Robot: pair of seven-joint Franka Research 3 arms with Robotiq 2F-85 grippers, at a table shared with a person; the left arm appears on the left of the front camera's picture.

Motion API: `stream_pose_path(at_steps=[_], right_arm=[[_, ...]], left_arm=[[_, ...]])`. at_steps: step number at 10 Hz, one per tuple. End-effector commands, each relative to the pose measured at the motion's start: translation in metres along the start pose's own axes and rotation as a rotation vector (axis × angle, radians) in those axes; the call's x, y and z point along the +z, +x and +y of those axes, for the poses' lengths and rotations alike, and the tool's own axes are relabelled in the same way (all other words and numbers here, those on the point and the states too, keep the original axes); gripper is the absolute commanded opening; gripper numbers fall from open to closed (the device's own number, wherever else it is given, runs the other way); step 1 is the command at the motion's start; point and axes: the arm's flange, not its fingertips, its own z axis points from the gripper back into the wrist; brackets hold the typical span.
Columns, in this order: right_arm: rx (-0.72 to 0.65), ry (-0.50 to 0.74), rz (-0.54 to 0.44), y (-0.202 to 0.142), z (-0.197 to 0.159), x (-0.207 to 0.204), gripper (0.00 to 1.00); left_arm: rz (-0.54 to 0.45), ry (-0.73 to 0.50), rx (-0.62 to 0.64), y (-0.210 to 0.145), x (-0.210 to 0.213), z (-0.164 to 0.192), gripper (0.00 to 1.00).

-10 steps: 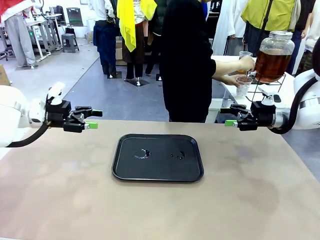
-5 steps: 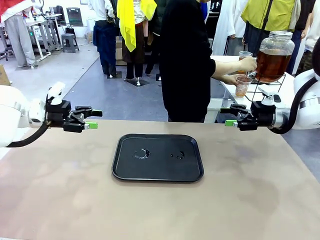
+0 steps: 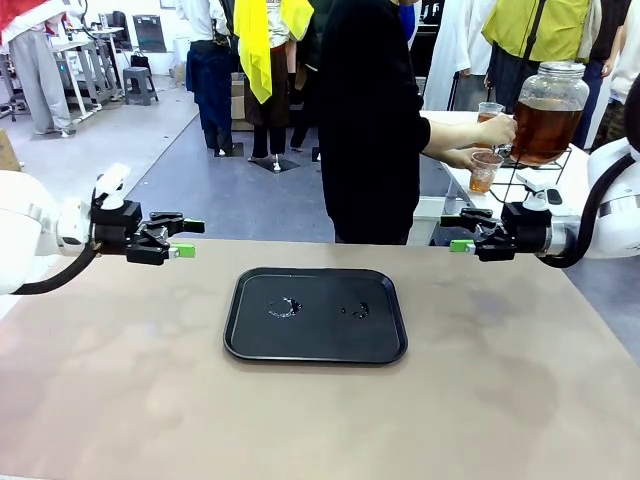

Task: Pour the drink into the iced cup.
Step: Open the gripper to release the iced cup you were holding.

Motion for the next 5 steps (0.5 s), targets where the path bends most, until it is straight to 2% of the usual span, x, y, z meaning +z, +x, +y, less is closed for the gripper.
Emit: stream_pose_path(at_steps=[1,5], right_arm=[[0.003,0.004,0.001,0.0032,-0.0009,-0.0021,1.0],[0.003,0.004,0.001,0.0032,-0.0009,-0.0021,1.0]], left_arm=[[0.002,0.001,0.004,0.0009,-0.0016,0.0,1.0],[0.002,0.001,0.004,0.0009,-0.0016,0.0,1.0]])
